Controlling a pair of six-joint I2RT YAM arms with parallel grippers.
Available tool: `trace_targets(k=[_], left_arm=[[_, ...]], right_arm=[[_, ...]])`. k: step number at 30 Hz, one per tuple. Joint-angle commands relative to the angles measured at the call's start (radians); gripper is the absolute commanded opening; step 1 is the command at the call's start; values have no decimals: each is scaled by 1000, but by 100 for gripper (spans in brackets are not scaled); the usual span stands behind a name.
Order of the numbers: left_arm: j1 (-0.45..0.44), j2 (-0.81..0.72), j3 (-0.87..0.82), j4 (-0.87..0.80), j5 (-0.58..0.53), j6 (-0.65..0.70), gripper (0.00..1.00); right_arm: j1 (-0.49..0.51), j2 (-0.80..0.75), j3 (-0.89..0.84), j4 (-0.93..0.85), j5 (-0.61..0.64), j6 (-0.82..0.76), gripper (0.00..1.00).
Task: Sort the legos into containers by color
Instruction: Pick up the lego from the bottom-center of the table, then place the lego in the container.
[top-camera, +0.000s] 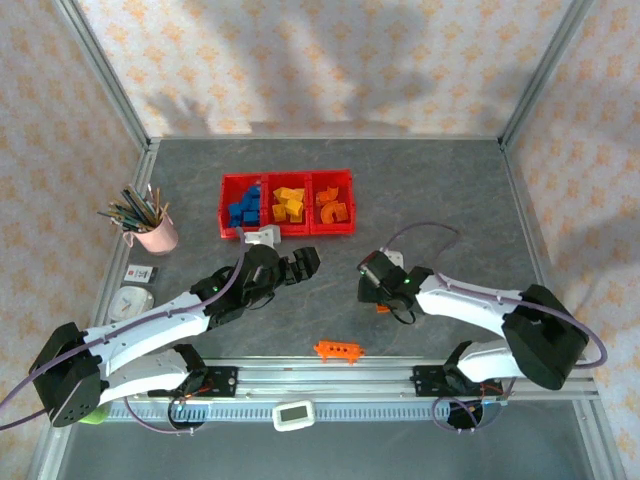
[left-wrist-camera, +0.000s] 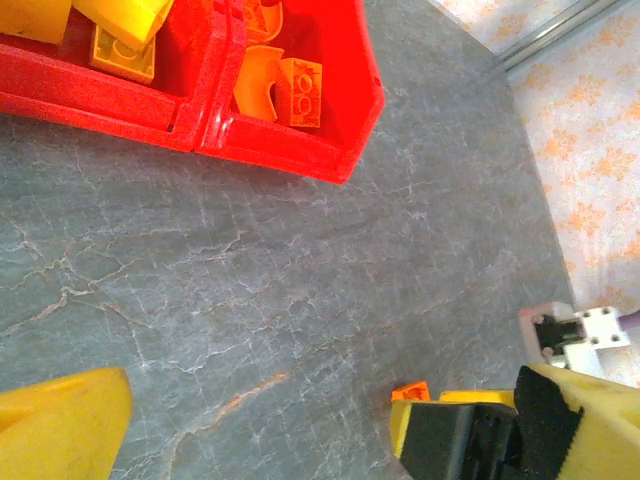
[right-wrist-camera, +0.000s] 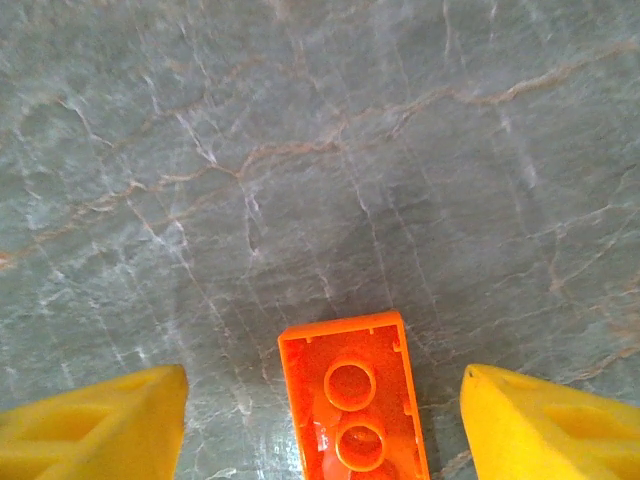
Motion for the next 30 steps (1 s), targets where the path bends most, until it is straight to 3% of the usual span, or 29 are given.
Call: trace_targets(k=[1,5,13,22,30], left_arm=[[-7,-5,-12,17,-30,-12,99],[-7,-3,-16,16,-35,-12,99],[-7,-10,-17,10,-42,-9,99],[9,-70,-23,-18,-66,0,99],[155,-150,4,-103,-19,60,99]], right_arm=[[19,37,-1,-4,37,23,68],[26,67,8,-22,71,27,60],[28,89,12,-13,87,0,34],[27,78,153,-46,119,-74,30],[-28,254,466,-4,168,-222,31]])
